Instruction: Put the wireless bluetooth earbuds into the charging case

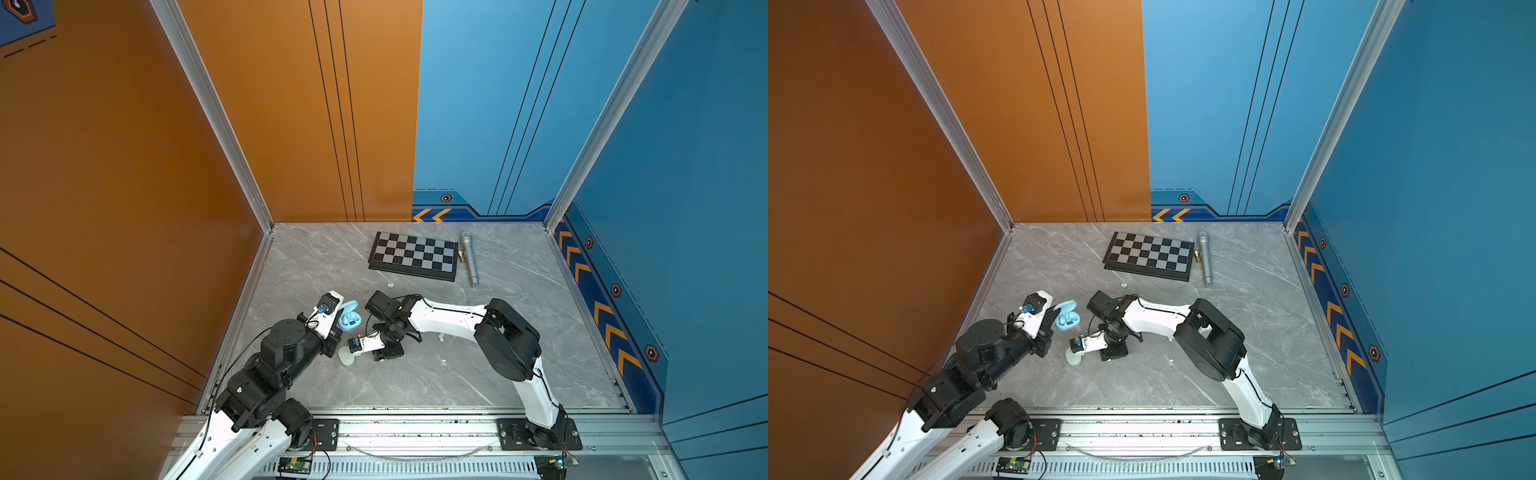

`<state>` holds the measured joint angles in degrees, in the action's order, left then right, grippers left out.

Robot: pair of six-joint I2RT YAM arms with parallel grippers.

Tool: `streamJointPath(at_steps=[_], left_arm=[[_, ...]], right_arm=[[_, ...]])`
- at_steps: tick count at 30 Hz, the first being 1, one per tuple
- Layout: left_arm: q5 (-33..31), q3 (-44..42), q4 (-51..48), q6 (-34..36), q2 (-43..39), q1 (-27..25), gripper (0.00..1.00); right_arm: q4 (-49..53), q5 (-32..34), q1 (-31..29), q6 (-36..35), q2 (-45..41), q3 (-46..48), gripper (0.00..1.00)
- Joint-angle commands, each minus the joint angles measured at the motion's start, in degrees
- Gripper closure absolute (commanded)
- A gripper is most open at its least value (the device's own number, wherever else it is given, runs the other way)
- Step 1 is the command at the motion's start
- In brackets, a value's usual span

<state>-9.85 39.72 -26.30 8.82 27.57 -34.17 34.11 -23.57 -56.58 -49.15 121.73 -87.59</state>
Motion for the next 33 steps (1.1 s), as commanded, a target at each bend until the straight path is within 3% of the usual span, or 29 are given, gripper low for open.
streamJointPath(at_steps=[1,9,22,27,28,31,33], left_arm=[[1.5,1.3,2.9,0.6,0.5,0.8,1.00],[2.5,0.7,5.9,0.4,2.7,1.0,1.00],[5.7,-1.3,19.2,-1.0,10.3,1.2,1.00],[6.1,-1.1,21.6,-1.8,12.5,1.0,1.00],[6.1,-1.1,21.8,-1.9,12.8,1.0,1.00],[6.4,-0.8,22.7,-2.0,13.8,1.0,1.00],[6.7,-0.5,22.9,-1.9,14.6,0.8,1.00]], right_arm=[[1.9,2.0,0.2,0.5,-0.2,0.2,0.81],[1.8,3.2,0.5,1.5,-2.5,2.0,0.96],[-2.9,5.6,8.4,11.0,-15.8,11.6,0.95],[-8.6,9.0,13.4,26.2,-21.2,12.7,0.90],[-9.3,9.9,14.7,29.4,-22.1,12.3,0.82],[-9.3,14.7,19.5,41.9,-23.8,10.0,0.81],[-6.5,14.0,23.5,48.5,-23.8,7.5,0.80]])
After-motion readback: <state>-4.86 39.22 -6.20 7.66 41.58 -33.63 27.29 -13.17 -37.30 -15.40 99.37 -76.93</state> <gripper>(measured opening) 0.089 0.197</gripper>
